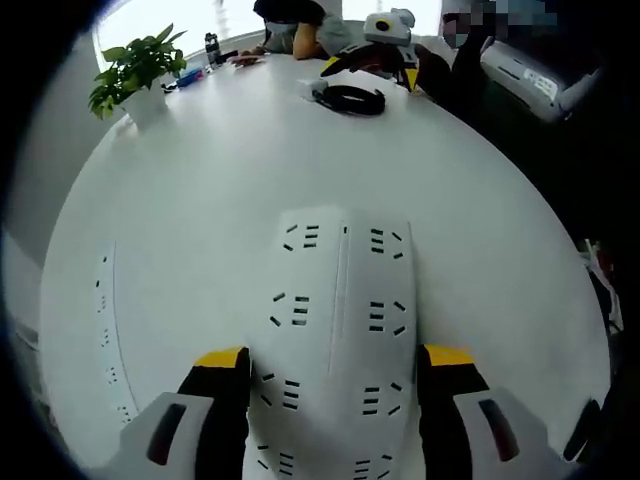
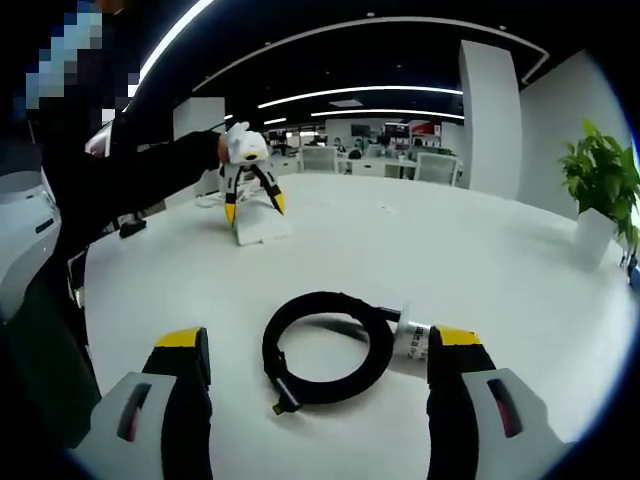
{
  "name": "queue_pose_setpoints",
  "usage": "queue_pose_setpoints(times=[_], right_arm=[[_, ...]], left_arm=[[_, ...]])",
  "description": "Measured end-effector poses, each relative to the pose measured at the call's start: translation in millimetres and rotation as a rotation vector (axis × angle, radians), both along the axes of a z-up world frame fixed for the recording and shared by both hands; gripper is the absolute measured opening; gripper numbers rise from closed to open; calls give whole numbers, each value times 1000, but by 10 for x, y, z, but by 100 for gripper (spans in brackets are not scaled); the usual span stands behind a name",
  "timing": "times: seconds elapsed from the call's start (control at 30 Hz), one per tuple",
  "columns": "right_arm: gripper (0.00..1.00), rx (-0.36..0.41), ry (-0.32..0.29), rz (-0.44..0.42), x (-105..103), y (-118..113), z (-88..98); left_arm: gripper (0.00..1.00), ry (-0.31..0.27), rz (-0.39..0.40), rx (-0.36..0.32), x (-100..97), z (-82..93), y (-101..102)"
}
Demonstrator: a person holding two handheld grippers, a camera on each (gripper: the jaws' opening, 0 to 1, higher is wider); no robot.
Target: Straighten the power strip on the desk, plug the charger into it
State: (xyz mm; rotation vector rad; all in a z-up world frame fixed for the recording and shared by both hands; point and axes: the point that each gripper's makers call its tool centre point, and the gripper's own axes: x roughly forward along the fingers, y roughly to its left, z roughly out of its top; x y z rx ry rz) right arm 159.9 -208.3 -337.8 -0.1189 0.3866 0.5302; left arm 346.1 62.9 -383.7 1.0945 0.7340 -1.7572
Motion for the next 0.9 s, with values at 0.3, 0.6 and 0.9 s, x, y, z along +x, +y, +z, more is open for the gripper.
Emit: queue_pose_setpoints(times=[0.3,0.6,0.9], right_arm=[[90,2,-4,3,5,14,11],[90,4,-3,3,-10,24,6],[89,0,-6,4,-25,40,9]], left_arm=[[70,11,-35,-23,-16,-48,-3],[69,20,-46,-44,-22,-39,-12],[68,37,-34,-64,17,-36,0]])
